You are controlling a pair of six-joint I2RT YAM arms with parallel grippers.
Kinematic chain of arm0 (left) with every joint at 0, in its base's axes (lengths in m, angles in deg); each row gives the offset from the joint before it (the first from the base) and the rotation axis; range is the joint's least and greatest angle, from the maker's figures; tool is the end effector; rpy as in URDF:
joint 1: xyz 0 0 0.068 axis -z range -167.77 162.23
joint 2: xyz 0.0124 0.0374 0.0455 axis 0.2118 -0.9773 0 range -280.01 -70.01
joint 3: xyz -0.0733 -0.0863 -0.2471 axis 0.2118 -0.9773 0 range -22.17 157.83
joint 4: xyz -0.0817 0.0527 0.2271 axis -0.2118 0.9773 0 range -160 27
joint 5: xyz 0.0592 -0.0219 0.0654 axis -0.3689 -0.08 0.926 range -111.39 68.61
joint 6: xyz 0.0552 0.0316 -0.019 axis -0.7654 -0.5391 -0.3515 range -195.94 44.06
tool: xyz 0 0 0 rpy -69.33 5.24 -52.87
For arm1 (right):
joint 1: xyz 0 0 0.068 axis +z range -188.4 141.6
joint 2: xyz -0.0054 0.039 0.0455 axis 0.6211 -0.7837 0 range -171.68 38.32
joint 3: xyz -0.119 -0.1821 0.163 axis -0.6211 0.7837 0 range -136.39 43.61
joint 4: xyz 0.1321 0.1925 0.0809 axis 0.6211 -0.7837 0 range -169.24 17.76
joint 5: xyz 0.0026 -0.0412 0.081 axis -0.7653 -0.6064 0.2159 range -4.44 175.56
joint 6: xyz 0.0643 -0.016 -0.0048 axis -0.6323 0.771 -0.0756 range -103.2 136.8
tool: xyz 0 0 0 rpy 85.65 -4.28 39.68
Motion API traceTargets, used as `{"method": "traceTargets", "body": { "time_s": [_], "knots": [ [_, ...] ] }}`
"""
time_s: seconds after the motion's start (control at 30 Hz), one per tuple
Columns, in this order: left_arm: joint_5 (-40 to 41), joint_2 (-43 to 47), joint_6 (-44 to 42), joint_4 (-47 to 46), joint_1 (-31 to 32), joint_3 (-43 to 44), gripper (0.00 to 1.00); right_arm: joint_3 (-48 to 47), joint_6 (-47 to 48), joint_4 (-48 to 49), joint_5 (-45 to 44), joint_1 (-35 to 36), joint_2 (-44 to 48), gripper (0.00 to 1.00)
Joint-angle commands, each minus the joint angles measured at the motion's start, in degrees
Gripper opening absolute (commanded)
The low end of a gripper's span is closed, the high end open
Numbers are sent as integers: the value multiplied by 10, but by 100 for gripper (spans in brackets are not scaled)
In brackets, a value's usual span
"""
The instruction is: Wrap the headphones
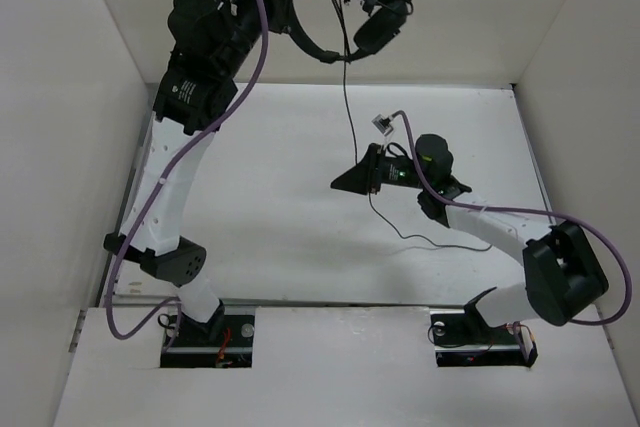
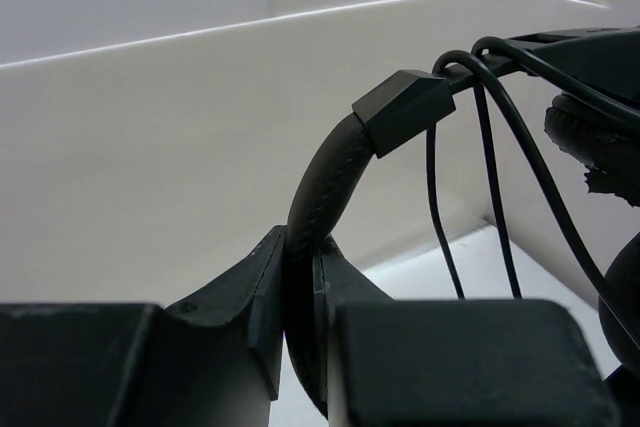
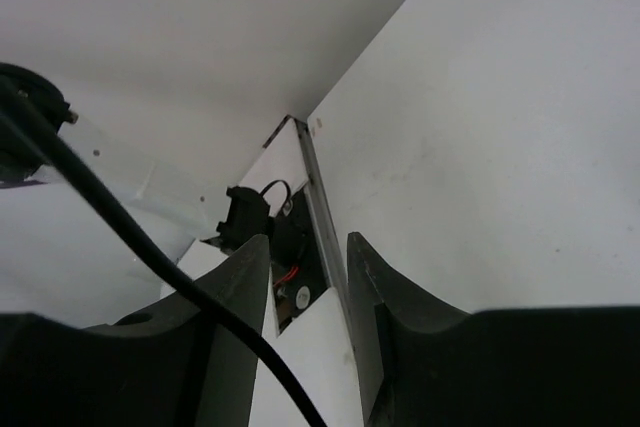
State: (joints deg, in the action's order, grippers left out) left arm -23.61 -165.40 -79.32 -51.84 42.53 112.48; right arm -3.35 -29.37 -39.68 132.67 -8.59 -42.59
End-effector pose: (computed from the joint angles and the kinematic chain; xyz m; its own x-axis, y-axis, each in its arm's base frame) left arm 0.2602 -0.1545 0.6125 0.3417 -0.1316 -0.9305 0.5161 0.8537 0.0688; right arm 0.2517 0.1886 0.2920 -0.7170 0.1549 -0.6796 -0.6593 0.1656 0.7334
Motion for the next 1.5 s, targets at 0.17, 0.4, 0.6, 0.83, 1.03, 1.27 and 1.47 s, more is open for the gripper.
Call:
{"method": "traceTargets", "body": {
  "time_s": [0.17,0.4,0.6,0.83,1.03,1.27,1.47],
  "knots": [
    [79,-20,-19,-92,-98,15,0,18,16,36,46,26,51,38],
    [115,-31,-63,-130,-131,-30,0,8,56,3,91,34,71,6],
    [182,-39,-137,-183,-134,-116,0,-83,201,-193,94,36,96,0],
    [198,-17,-195,-196,-93,-252,0,-307,535,-522,-83,-7,102,0],
    [194,19,-212,-181,-34,-372,0,-403,767,-559,-330,-21,103,0],
    [177,82,-212,-161,72,-476,0,-360,964,-409,-507,-17,105,0],
    [123,122,-207,-136,144,-478,0,-328,979,-333,-512,-20,88,0]
  ]
}}
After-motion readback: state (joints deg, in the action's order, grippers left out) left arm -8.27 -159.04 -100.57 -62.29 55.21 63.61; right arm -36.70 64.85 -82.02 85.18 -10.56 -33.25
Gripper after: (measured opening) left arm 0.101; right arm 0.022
